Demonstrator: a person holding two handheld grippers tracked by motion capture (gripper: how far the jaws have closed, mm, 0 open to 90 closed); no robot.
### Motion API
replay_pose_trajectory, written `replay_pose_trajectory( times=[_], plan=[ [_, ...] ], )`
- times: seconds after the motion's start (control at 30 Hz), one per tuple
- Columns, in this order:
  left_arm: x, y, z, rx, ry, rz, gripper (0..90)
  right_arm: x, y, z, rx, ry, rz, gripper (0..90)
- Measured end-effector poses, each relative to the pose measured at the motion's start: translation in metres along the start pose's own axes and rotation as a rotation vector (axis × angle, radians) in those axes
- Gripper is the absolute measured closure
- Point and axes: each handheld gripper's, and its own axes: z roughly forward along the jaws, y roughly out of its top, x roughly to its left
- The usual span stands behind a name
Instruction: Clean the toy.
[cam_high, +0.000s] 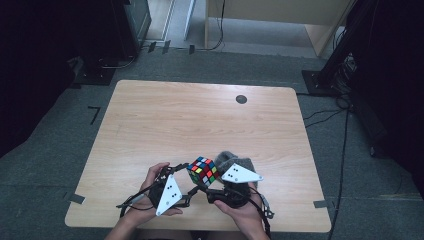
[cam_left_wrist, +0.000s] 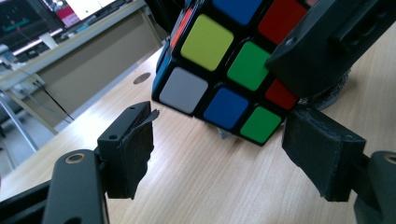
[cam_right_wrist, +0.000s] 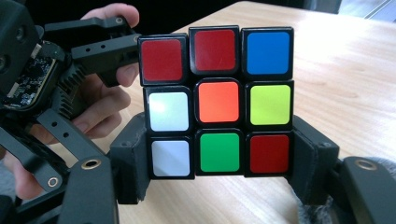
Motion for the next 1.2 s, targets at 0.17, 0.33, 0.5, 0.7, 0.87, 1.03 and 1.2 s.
replay_pose_trajectory(
  times=[0.17,0.33,0.5,0.7,0.87,1.03,1.2],
  plan=[
    [-0.004,0.000,0.001,0.000,0.015,0.044,25.9,-0.001,0.000,0.002,0.023,0.016,0.020,34.4],
    [-0.008,0.000,0.002,0.001,0.028,0.077,24.3,-0.001,-0.002,0.006,0.060,0.036,0.043,34.5],
    [-0.010,0.000,0.004,-0.001,0.028,0.087,24.5,-0.001,-0.002,0.008,0.079,0.045,0.062,34.4],
    [-0.012,0.000,0.004,-0.005,0.030,0.096,28.5,-0.001,-0.002,0.009,0.080,0.057,0.074,34.3],
    [-0.014,0.001,0.004,0.023,0.036,0.098,31.0,-0.004,-0.003,0.009,0.076,0.068,0.093,33.6],
    [-0.013,0.000,0.006,0.046,0.008,0.076,33.9,-0.011,-0.003,0.004,0.029,0.094,0.142,28.6],
    [0.003,-0.005,0.003,0.049,0.011,-0.039,33.9,-0.020,0.004,-0.014,-0.081,0.103,0.131,24.6]
  ],
)
